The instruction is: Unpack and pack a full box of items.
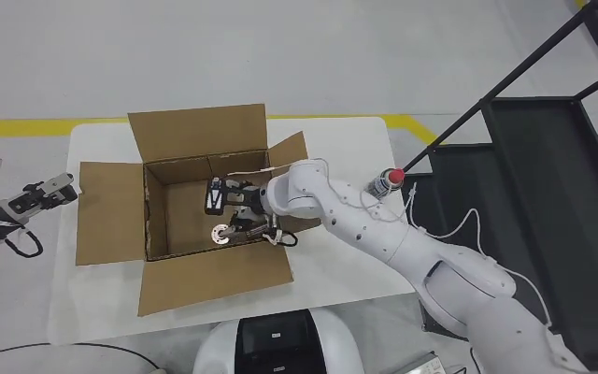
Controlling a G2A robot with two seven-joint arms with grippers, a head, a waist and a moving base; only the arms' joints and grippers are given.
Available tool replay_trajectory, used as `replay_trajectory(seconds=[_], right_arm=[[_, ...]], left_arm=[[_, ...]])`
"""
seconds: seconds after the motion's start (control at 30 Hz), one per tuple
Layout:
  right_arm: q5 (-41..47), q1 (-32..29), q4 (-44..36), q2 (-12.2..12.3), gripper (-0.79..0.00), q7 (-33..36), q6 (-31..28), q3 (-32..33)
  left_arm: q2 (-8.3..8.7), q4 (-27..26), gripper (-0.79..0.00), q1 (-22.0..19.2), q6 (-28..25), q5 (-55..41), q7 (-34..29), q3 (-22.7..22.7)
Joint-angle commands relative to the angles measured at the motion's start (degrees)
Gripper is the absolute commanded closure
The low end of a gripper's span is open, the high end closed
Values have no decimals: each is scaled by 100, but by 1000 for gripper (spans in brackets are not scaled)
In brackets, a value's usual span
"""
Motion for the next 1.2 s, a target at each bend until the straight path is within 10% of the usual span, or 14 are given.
replay_trajectory(seconds=[0.0, 0.6, 1.17], right_arm=[[219, -95, -285, 108, -785, -23, -88, 329], [629, -2343, -3405, 1230, -785, 976, -791, 4213], [-783, -5187, -3670, 1503, -785, -1689, -634, 6701]], left_arm=[[0, 0, -785, 0, 0, 0, 0, 0], [0, 0, -785, 0, 0, 0, 0, 0], [0, 0, -785, 0, 0, 0, 0, 0]])
